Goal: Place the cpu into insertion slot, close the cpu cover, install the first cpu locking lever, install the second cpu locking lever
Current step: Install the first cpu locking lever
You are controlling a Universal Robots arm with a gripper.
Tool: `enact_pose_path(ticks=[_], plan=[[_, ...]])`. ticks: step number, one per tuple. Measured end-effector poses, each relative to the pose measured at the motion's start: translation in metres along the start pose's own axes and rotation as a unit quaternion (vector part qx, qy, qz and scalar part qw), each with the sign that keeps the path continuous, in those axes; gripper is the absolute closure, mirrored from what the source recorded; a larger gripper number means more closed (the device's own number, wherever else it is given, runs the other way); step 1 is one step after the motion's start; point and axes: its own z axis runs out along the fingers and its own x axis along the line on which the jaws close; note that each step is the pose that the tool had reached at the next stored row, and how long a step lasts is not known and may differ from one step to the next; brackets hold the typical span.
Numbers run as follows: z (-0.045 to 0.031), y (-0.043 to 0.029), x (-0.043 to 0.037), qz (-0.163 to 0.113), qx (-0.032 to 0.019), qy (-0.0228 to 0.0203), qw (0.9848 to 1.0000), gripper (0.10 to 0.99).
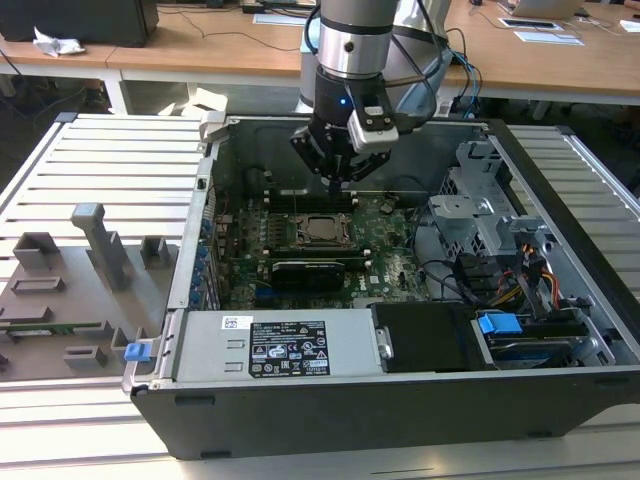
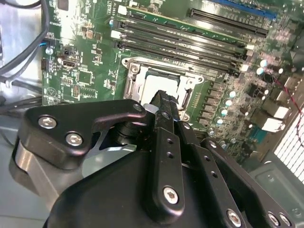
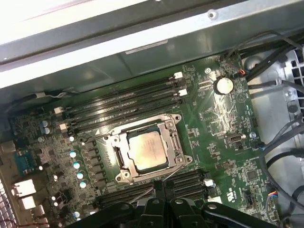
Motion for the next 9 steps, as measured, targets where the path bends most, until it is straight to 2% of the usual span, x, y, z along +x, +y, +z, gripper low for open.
enact_pose_path(ticks=[7, 9], plan=[[0.0000, 0.0000, 0.0000, -0.042, -0.0003, -0.0029, 0.9991, 0.980], [0.0000, 0.0000, 0.0000, -0.062, -0.0005, -0.0044, 0.9980, 0.980]])
